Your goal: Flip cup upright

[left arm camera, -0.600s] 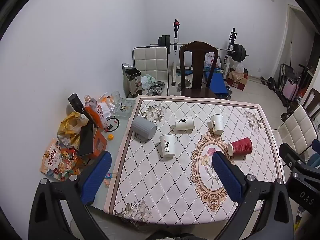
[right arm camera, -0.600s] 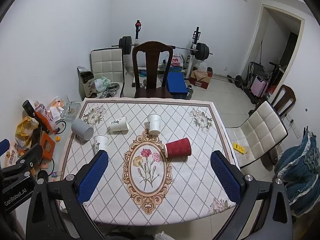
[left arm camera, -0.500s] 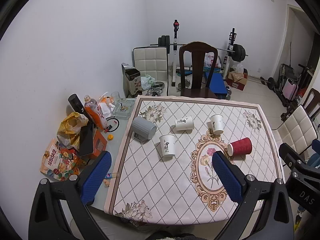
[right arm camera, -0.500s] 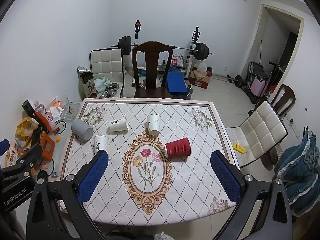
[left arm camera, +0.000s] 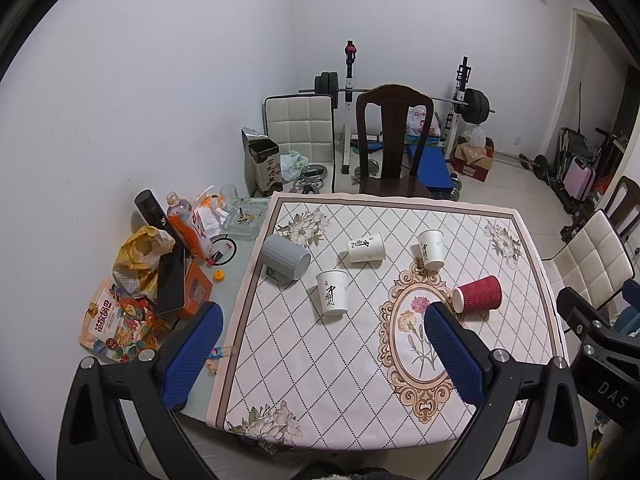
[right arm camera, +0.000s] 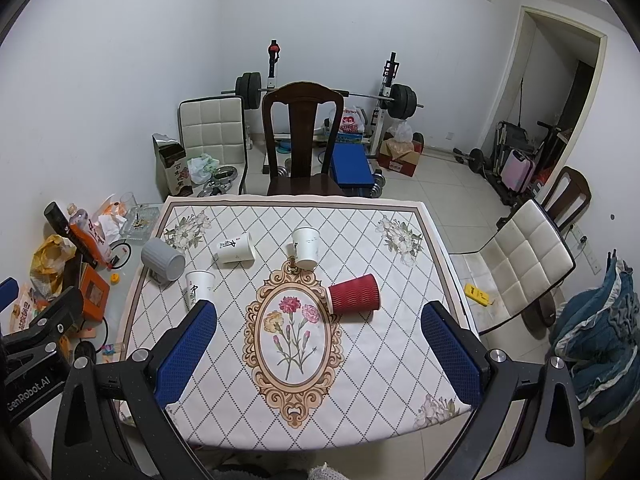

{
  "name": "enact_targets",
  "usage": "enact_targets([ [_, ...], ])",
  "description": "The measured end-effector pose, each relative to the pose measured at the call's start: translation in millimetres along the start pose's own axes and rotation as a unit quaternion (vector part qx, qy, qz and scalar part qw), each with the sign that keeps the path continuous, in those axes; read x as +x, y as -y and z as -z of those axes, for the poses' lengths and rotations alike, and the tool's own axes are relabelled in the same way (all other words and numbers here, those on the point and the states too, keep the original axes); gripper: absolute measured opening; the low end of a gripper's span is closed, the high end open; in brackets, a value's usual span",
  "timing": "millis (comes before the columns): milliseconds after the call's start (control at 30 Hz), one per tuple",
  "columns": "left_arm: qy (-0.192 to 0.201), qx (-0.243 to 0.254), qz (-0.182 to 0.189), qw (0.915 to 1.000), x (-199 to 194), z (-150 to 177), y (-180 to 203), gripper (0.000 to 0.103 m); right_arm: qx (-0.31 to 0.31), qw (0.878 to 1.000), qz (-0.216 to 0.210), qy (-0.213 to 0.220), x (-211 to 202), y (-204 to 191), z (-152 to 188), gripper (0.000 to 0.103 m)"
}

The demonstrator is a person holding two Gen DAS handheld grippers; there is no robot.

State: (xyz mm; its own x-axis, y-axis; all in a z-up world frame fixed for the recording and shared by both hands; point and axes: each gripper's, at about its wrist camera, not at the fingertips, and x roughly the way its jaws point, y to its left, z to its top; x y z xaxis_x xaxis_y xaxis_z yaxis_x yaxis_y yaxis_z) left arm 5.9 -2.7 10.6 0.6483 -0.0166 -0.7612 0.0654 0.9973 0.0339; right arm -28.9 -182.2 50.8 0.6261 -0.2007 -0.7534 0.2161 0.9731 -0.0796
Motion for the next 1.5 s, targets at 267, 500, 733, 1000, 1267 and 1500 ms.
enact_targets([
  [267, 0.001, 0.0, 0.0, 1.0, -0.3, 0.4, -0.2, 0.103, 0.002, 1.0, 0.001, 0.001, -0.4, 0.7, -1.2, 0.103],
  [500, 0.001, -0.001, -0.001, 1.0, -1.4, 0.7, 1.2, 0.103, 0.001, 1.0, 0.0, 0.0, -3.0, 1.1, -1.3, 0.103],
  [733, -0.004, -0.015, -0.008, 0.9998, -6.1, 2.4, 18.6, 0.103, 0.0, 1.0, -0.014, -0.008, 6.8, 10.6, 6.7, 0.103],
  [1000, -0.035, -0.035, -0.041, 0.9979, 30.0, 14.9, 19.5, 0.103, -0.009, 0.998, -0.033, -0.047, 45.6, 24.7, 7.8, 0.103],
  [1267, -0.139, -0.009, -0.076, 0.9874, 136.2, 31.8, 9.0, 0.103, -0.019, 0.992, -0.013, -0.126, 154.8, 10.6, 24.2, 0.103],
  [1500, -0.214, 0.012, -0.074, 0.9739, 238.0, 34.3, -4.6, 0.103, -0.005, 0.975, 0.018, -0.219, 256.3, -12.2, 49.1, 0.103],
])
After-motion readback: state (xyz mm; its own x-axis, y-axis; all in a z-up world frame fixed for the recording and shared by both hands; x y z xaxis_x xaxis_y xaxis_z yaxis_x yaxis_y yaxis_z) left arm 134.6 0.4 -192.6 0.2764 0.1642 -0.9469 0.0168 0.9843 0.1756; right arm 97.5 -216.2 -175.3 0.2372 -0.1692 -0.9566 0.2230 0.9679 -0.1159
